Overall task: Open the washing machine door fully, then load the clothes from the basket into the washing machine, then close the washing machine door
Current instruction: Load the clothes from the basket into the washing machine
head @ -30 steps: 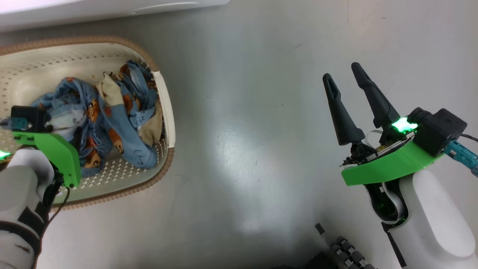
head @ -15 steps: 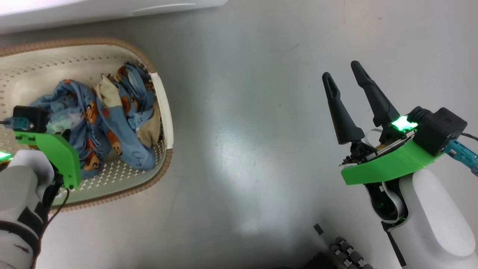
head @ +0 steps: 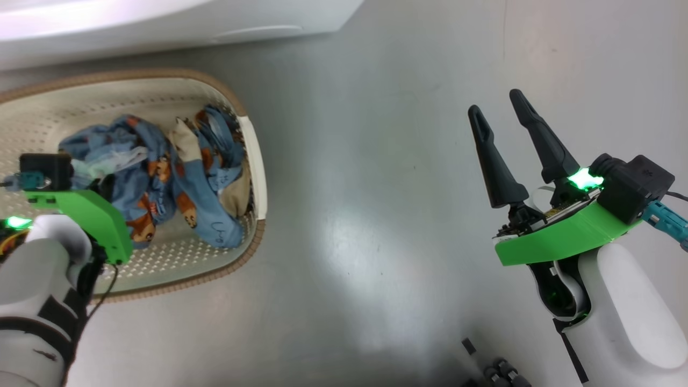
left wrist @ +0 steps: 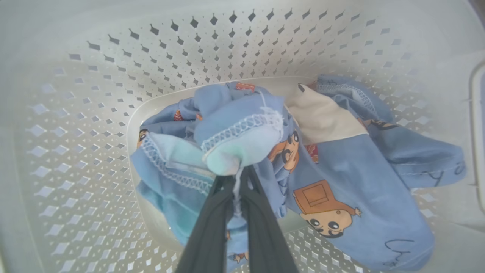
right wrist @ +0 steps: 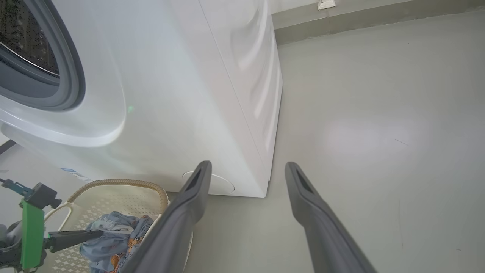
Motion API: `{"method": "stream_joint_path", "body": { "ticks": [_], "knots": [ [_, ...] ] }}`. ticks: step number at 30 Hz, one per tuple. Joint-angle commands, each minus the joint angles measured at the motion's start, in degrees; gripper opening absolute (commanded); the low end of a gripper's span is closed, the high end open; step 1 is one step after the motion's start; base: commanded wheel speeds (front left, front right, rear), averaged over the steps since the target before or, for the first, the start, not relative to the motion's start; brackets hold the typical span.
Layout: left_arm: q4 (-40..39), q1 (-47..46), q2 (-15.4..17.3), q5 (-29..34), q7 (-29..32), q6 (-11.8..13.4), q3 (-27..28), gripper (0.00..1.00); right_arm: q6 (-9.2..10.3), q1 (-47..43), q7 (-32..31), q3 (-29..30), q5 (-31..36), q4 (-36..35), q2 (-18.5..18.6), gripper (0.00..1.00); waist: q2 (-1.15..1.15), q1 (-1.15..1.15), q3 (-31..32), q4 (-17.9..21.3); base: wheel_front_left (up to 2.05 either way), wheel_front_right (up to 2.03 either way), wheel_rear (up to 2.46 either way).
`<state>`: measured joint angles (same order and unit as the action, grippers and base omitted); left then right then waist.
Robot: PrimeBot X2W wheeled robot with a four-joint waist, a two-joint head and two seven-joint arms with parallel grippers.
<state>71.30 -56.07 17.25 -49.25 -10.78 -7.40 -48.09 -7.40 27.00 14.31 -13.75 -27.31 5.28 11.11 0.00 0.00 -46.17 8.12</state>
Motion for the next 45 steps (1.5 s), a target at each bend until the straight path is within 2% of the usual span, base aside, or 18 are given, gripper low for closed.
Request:
{"method": "stream_joint_path", "body": {
  "ticks": [1, 11, 16, 30, 45],
  "knots": [
    [-0.43, 1.96, 1.85, -0.85, -1.00, -0.09, 1.12, 0.00, -0.09, -2.53, 0.69, -0.63, 0.13, -0.97, 0.37, 1.00, 0.00, 0.00, 1.79, -1.16, 0.00, 0.00, 0.00],
    [-2.72, 6.41, 0.20, -3.08, -4.11, -0.09, 1.83, 0.00, -0.09, -4.81, 0.69, 0.11, -0.53, 0.27, 1.94, 1.00, 0.00, 0.00, 10.01, -3.66, 0.00, 0.00, 0.00],
    [-5.55, 8.39, 0.39, -2.51, -4.19, -0.09, 4.30, 0.00, -0.09, -6.47, 0.69, 0.34, -0.91, 0.99, 2.52, 1.00, 0.00, 0.00, 13.87, -4.53, 0.00, 0.00, 0.00],
    [-16.55, 19.51, -0.55, 6.30, -4.21, -0.08, 19.47, 0.00, -0.09, -14.31, 0.69, 1.92, -2.64, 3.04, 4.39, 1.00, 0.00, 0.00, 26.82, -6.50, 0.00, 0.00, 0.00],
    [-33.27, 35.06, -2.40, 19.98, -4.21, 0.36, 36.82, 0.00, -0.09, -22.91, 0.69, 4.37, -3.94, 3.46, 5.28, 1.00, 0.00, 0.00, 36.99, -6.88, 0.00, 0.00, 0.00]
  ]
}}
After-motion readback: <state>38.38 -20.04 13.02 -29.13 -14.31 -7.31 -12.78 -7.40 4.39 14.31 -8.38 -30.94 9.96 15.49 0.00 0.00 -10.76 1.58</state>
